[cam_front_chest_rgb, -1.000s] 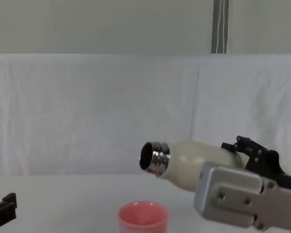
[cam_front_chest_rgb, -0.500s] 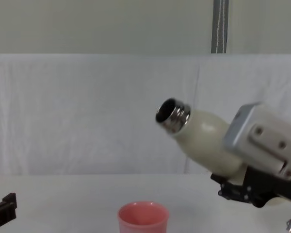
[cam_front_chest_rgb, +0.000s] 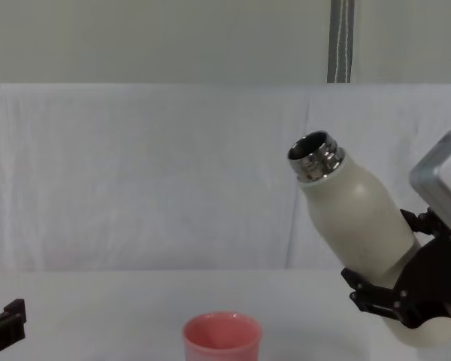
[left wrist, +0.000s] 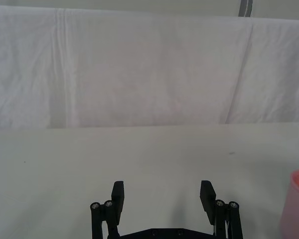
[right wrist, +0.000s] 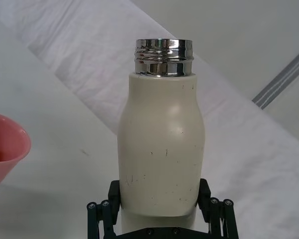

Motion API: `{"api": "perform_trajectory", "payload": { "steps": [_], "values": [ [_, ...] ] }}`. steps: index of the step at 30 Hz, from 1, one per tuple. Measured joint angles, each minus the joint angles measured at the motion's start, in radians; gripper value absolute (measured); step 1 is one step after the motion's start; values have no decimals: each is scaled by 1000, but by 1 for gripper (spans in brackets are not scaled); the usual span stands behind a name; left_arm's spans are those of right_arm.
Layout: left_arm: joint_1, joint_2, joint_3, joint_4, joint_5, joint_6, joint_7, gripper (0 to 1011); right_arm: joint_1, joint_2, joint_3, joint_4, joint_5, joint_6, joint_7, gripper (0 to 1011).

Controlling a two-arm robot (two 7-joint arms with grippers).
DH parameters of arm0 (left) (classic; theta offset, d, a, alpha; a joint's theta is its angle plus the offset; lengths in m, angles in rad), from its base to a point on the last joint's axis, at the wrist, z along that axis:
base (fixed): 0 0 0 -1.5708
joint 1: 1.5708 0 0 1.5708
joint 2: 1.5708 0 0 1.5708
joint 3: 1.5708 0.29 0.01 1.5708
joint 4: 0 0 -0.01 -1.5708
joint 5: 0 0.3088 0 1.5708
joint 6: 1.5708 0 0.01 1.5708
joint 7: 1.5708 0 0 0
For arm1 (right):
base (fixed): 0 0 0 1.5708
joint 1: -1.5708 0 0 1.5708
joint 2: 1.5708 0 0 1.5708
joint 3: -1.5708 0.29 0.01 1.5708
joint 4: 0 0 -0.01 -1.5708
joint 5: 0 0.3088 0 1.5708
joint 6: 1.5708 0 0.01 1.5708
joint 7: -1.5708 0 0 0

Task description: Grasp the thermos with one hand and pour water into the cup lid.

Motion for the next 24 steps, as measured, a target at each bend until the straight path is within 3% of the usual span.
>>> {"api": "perform_trajectory", "payload": {
  "steps": [24],
  "values": [
    [0,0,0,0,0,0,0,1001,-34,-60,95,32,170,-66,9,950]
  ]
}}
